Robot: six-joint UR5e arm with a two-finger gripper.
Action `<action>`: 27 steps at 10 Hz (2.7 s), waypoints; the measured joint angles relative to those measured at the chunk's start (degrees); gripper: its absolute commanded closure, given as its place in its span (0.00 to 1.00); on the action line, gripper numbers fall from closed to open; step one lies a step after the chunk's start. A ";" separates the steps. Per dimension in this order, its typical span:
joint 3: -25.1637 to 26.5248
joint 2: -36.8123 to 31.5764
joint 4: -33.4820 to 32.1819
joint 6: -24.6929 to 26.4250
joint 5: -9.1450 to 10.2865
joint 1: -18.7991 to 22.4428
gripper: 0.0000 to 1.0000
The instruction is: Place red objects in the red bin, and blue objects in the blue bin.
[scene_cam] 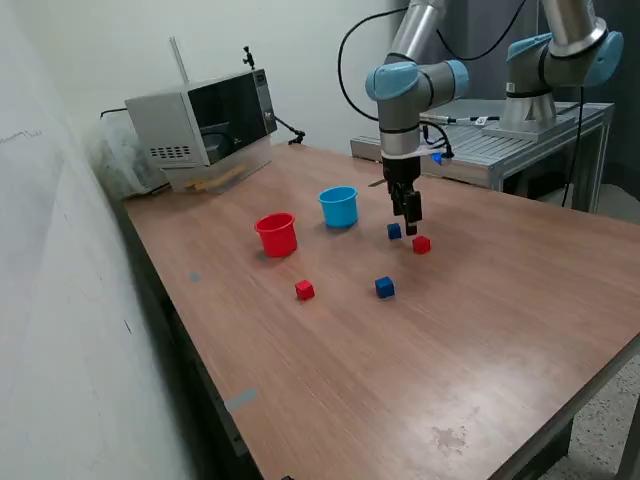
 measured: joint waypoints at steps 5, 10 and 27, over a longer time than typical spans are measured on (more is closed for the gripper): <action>-0.54 0.68 0.00 0.00 0.00 -0.77 0.00; -0.64 1.09 -0.06 0.00 0.00 -0.88 0.00; -1.27 1.73 0.00 -0.02 0.00 -3.65 0.00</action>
